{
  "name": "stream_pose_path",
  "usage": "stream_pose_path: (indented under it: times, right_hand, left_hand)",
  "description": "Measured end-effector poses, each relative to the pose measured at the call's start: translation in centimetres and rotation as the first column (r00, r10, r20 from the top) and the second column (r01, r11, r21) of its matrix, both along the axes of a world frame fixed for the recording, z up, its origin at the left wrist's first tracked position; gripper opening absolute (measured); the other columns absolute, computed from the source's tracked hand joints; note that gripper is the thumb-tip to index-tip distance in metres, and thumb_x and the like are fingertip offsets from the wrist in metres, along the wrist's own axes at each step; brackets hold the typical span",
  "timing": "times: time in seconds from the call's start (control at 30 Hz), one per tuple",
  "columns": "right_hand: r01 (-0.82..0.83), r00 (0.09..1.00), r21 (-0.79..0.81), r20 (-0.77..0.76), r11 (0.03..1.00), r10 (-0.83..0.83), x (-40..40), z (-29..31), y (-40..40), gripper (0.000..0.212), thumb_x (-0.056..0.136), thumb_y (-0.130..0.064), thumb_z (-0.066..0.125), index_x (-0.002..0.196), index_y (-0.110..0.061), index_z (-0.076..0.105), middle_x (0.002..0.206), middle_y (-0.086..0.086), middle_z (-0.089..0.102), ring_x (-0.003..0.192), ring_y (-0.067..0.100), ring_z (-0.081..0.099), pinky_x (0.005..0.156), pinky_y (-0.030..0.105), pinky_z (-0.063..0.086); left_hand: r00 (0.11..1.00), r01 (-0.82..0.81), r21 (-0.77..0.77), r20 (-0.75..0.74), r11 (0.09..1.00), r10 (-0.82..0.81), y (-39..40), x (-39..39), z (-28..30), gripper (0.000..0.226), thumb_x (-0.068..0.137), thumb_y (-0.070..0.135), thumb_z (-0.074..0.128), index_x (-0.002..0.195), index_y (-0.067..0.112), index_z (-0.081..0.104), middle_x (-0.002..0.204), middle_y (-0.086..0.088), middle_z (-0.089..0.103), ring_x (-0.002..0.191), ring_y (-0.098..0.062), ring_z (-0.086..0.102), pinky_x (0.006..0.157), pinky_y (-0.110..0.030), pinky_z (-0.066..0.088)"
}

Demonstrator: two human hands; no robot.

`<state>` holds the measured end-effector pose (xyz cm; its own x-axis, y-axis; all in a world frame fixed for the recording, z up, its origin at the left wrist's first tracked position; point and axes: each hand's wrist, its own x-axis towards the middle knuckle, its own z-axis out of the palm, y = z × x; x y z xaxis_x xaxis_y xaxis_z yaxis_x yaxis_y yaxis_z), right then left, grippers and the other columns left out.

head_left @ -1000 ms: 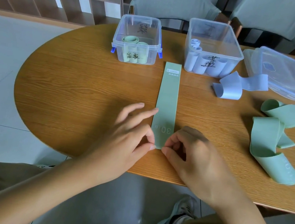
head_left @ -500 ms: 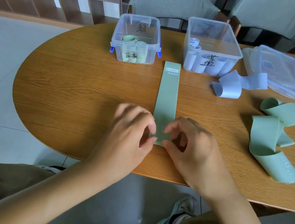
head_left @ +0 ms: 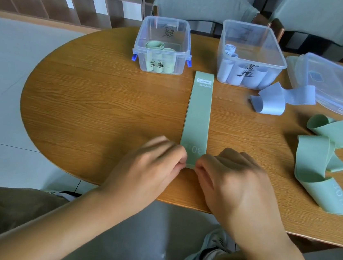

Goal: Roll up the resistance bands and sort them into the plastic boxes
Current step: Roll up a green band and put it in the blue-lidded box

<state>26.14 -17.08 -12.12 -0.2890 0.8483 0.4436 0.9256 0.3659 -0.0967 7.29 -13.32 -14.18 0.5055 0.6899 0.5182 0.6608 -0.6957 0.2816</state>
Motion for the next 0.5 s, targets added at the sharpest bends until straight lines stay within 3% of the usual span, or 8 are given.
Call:
stream_pose_path:
  times: [0.13, 0.37, 0.5]
  right_hand:
    - [-0.023, 0.997, -0.047, 0.068, 0.999, 0.026, 0.0, 0.2, -0.4, 0.015, 0.079, -0.008, 0.071, 0.07, -0.018, 0.065, 0.063, -0.001, 0.058, 0.07, 0.027, 0.054, 0.06, 0.039, 0.045]
    - [-0.051, 0.999, -0.038, 0.007, 0.998, 0.051, 0.1, -0.4, 0.0, 0.018, 0.087, -0.016, 0.061, 0.072, -0.018, 0.07, 0.073, -0.002, 0.062, 0.077, 0.027, 0.056, 0.062, 0.04, 0.049]
    - [-0.042, 0.996, -0.01, -0.082, 0.999, 0.041, 0.3, -1.0, 0.1, 0.015, 0.086, -0.02, 0.065, 0.075, -0.017, 0.076, 0.085, -0.003, 0.069, 0.091, 0.026, 0.06, 0.069, 0.04, 0.052]
  left_hand:
    - [0.998, 0.059, -0.002, -0.017, 0.998, -0.059, 0.0, -0.6, -0.3, 0.009, 0.097, 0.011, 0.066, 0.088, 0.009, 0.067, 0.089, 0.002, 0.062, 0.088, -0.019, 0.056, 0.079, -0.034, 0.048]
    - [0.998, 0.027, -0.035, 0.051, 0.999, -0.025, -0.3, -0.6, -1.0, 0.006, 0.094, 0.01, 0.071, 0.088, 0.007, 0.072, 0.093, 0.001, 0.064, 0.09, -0.018, 0.056, 0.08, -0.035, 0.048]
    - [0.993, -0.045, -0.099, 0.105, 0.994, 0.055, -0.4, -0.1, -1.1, 0.008, 0.087, 0.016, 0.078, 0.084, 0.011, 0.072, 0.109, 0.003, 0.066, 0.113, -0.019, 0.054, 0.097, -0.034, 0.044]
